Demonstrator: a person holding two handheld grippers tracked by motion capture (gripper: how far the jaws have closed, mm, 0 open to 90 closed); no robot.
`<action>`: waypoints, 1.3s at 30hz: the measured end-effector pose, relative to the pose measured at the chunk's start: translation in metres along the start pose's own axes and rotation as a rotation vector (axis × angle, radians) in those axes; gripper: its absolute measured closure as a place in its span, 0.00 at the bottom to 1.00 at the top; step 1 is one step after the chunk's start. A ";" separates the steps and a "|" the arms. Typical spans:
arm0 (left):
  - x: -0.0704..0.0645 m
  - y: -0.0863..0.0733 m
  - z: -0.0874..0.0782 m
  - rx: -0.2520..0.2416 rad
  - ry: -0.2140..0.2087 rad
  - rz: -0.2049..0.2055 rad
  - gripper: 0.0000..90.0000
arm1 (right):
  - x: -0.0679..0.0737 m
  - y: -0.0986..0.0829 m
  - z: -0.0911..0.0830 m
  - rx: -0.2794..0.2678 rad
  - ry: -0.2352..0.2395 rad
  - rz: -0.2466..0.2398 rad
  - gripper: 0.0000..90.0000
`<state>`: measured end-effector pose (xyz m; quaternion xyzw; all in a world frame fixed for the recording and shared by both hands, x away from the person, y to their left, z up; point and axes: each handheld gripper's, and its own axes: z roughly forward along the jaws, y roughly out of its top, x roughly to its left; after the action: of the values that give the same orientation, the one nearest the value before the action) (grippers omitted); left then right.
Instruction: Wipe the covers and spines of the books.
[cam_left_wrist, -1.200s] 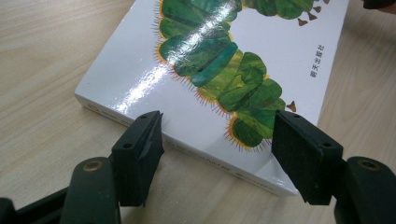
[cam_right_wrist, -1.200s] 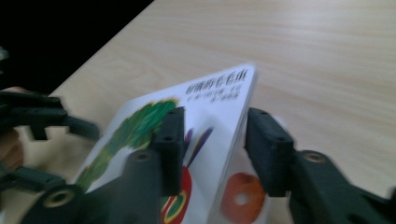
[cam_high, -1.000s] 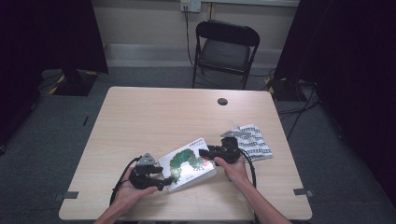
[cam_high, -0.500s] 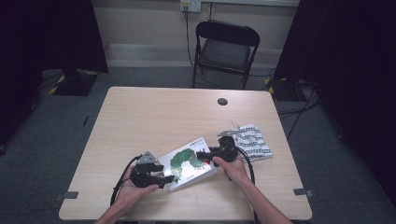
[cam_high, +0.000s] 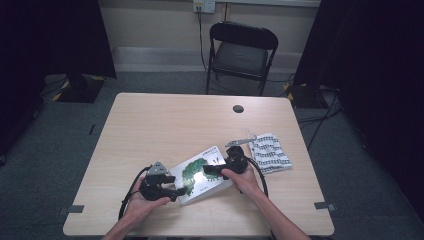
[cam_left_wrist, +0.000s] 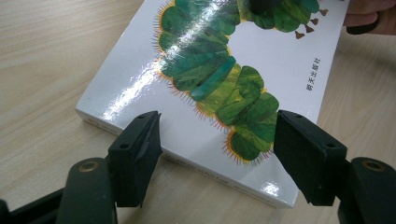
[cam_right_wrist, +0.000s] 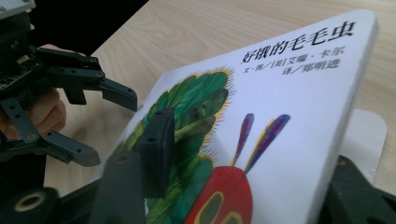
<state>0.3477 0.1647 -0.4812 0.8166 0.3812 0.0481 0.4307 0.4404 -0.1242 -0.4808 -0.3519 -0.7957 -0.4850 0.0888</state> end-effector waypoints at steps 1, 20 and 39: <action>0.001 0.000 0.000 -0.003 -0.003 -0.006 0.35 | 0.000 0.000 0.000 0.001 0.000 -0.001 0.56; 0.014 -0.001 -0.003 -0.057 0.026 -0.116 0.23 | 0.023 0.000 -0.020 -0.073 0.008 -0.153 0.69; 0.016 0.006 0.002 -0.089 -0.051 -0.154 0.24 | 0.034 -0.004 -0.034 -0.099 0.047 -0.223 0.74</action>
<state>0.3634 0.1718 -0.4822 0.7659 0.4291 0.0108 0.4787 0.4062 -0.1372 -0.4497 -0.2537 -0.8027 -0.5385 0.0354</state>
